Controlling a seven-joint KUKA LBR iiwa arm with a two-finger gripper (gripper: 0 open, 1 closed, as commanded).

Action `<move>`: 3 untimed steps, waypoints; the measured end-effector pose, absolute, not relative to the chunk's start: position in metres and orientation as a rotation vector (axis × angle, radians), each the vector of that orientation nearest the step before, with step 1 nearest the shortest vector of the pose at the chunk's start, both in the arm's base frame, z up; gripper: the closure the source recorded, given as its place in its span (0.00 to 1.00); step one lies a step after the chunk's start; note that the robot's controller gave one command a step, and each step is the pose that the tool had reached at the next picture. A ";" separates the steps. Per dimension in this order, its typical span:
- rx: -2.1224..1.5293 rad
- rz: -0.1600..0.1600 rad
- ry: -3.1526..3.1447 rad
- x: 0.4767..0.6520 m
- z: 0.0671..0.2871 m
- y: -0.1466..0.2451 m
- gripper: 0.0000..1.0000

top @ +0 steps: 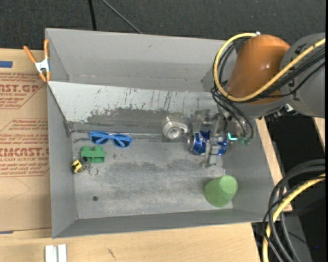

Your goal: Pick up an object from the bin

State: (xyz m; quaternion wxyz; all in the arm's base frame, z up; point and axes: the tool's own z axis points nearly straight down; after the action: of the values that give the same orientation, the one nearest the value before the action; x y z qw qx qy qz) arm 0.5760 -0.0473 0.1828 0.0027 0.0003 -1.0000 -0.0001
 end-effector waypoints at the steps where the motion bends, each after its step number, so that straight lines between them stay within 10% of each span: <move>1: -0.411 0.001 -3.122 0.576 0.083 -0.115 0.00; 2: -0.406 0.002 -3.123 0.577 0.085 -0.114 1.00; 3: -0.383 0.001 -3.130 0.587 0.208 -0.126 1.00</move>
Offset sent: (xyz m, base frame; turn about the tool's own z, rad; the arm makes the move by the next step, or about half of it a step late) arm -0.0013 -0.0664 -0.0998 0.2596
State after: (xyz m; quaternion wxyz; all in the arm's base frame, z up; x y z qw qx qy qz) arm 0.5874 -0.1260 0.2085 -0.0060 -0.1214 -0.9926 0.0003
